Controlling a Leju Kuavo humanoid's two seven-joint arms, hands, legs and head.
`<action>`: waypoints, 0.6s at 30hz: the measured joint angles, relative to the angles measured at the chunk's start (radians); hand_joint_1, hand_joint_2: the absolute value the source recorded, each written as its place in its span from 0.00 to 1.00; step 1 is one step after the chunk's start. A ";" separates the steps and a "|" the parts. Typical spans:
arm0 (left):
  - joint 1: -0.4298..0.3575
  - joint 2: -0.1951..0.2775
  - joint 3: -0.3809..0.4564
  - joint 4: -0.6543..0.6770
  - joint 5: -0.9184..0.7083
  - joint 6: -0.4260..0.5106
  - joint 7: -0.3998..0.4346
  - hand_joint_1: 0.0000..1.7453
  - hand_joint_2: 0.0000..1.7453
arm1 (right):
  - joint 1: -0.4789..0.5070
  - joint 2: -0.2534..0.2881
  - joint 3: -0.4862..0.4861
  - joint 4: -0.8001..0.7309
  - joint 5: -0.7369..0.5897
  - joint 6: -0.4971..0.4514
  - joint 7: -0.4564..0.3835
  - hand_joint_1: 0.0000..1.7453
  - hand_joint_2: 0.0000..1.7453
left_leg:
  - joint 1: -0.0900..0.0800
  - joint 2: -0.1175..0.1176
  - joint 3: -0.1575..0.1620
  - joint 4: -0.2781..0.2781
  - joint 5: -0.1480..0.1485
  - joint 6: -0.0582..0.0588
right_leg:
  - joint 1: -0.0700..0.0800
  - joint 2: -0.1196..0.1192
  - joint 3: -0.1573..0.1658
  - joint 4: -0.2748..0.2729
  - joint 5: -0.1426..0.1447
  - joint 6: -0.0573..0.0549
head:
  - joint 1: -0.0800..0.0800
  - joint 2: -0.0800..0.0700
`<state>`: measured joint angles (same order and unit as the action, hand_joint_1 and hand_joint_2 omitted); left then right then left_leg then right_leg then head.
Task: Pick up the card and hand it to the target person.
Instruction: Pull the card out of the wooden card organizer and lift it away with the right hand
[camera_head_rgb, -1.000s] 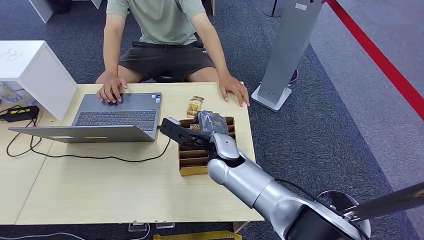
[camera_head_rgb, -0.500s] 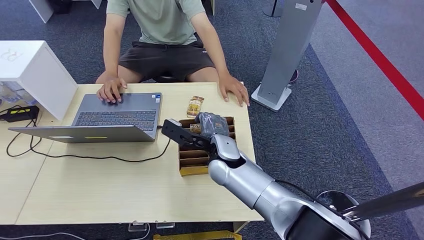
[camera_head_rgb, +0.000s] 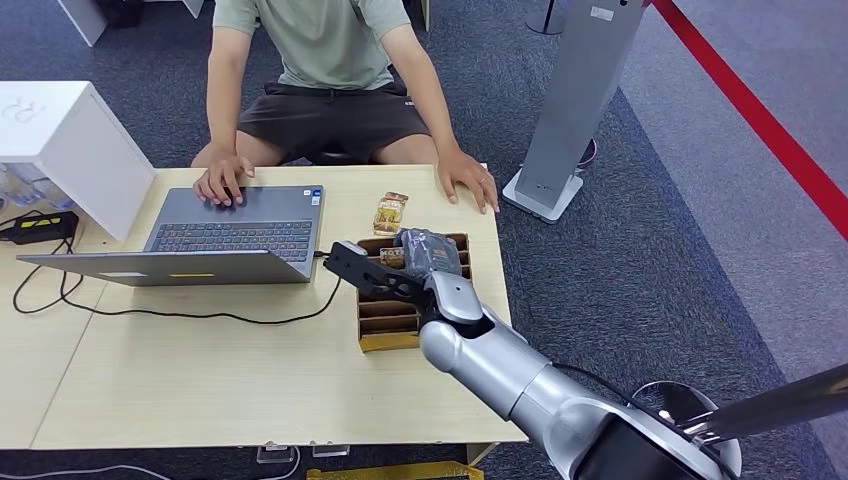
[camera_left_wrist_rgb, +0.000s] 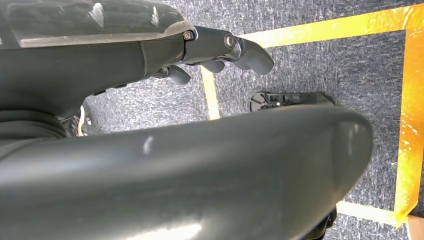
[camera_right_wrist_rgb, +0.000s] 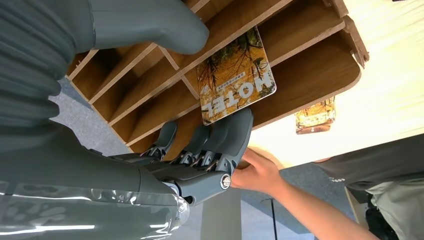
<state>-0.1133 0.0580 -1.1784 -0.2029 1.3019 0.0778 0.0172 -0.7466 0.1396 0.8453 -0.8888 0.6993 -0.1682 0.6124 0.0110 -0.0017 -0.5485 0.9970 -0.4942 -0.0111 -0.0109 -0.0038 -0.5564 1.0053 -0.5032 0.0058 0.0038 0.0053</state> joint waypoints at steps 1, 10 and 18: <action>0.000 0.000 0.000 0.000 0.000 0.000 0.000 0.00 0.00 | 0.000 0.000 -0.001 0.000 0.000 0.001 0.000 0.44 1.00 | 0.000 0.000 0.000 0.000 0.000 0.000 | 0.000 0.000 0.000 0.000 0.000 0.000 | 0.000 0.000; 0.000 0.000 0.000 0.000 -0.004 0.000 0.000 0.00 0.00 | 0.001 -0.007 -0.004 -0.003 0.005 0.004 0.004 0.61 1.00 | 0.000 0.000 0.000 0.000 0.000 0.000 | 0.000 0.000 0.000 0.000 0.000 0.000 | 0.000 0.000; 0.000 0.000 0.000 0.000 -0.004 -0.002 0.000 0.00 0.00 | 0.002 -0.011 -0.005 -0.009 0.005 0.008 0.007 0.57 1.00 | 0.000 0.000 0.000 0.000 0.000 0.000 | 0.000 0.000 0.000 0.000 0.000 0.000 | 0.000 0.000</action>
<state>-0.1133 0.0580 -1.1788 -0.2029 1.2974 0.0763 0.0172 -0.7448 0.1288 0.8405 -0.8976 0.7039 -0.1605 0.6195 0.0110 -0.0017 -0.5483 0.9970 -0.4943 -0.0111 -0.0109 -0.0038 -0.5563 1.0053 -0.5032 0.0058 0.0035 0.0053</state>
